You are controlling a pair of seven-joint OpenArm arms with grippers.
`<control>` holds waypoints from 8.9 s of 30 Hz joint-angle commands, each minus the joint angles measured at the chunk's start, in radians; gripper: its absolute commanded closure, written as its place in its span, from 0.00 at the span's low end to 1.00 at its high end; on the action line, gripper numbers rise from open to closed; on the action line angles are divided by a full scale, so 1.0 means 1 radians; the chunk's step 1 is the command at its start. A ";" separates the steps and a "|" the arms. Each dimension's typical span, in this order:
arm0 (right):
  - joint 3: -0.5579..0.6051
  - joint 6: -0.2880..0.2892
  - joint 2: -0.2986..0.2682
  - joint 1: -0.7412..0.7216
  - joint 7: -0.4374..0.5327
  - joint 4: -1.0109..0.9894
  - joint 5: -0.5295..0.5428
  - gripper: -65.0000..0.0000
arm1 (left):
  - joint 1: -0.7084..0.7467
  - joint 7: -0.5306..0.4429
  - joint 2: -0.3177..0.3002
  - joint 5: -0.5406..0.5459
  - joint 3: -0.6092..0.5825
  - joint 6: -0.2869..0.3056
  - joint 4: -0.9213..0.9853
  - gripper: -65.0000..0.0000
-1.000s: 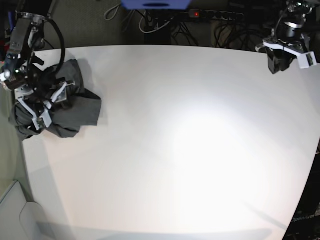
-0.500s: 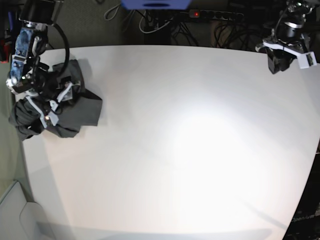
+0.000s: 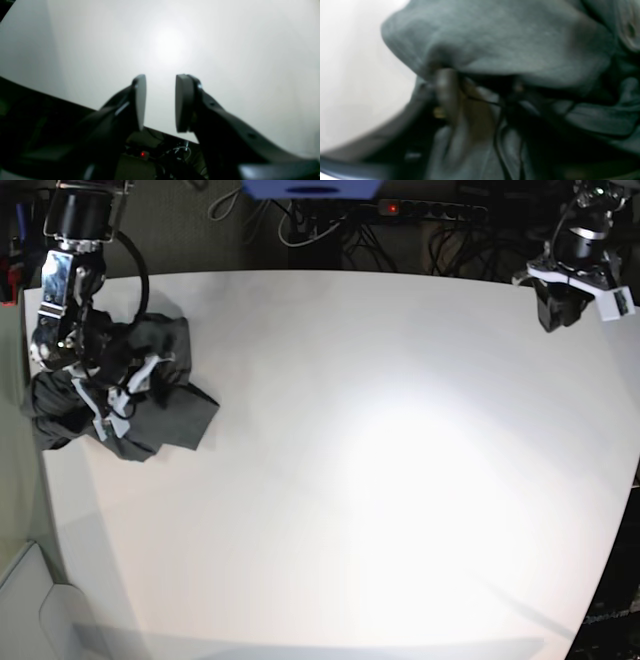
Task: Layout the t-shirt on the table in an organized manner, then fold the t-shirt properly
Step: 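Regrasp the t-shirt fabric with the right gripper, then lift the t-shirt with the right gripper and swing it across the table, then grasp the t-shirt edge nearest the right gripper and pull it outward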
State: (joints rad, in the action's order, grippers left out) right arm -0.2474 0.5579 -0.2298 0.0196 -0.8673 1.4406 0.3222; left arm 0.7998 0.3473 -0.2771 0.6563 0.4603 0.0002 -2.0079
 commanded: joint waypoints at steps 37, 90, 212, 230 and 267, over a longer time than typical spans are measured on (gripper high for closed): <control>-0.249 0.061 -0.141 -0.700 -0.529 0.589 0.440 1.00 | 0.010 -0.021 -0.007 0.004 0.008 0.002 -0.015 0.71; -0.054 0.057 -0.075 -0.949 -0.529 0.569 0.565 1.00 | 0.000 -0.023 -0.006 0.004 0.010 -0.001 -0.017 0.71; 0.213 0.057 0.014 -0.108 0.046 -0.252 0.085 1.00 | -0.047 -0.021 -0.006 0.006 0.004 0.004 -0.012 0.70; 0.113 0.061 0.002 0.159 -0.031 0.549 0.033 1.00 | -0.049 -0.021 -0.006 0.006 0.005 0.004 -0.012 0.70; -0.074 0.063 -0.107 -0.260 -0.529 0.533 0.447 0.88 | -0.043 -0.021 -0.006 0.004 0.010 0.004 -0.011 0.70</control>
State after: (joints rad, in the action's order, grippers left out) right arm -0.3172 0.6209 -0.3237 -0.2245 -1.4113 1.9602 0.7567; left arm 0.7509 0.3481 -0.2703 0.6598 0.4622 0.0029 -2.0037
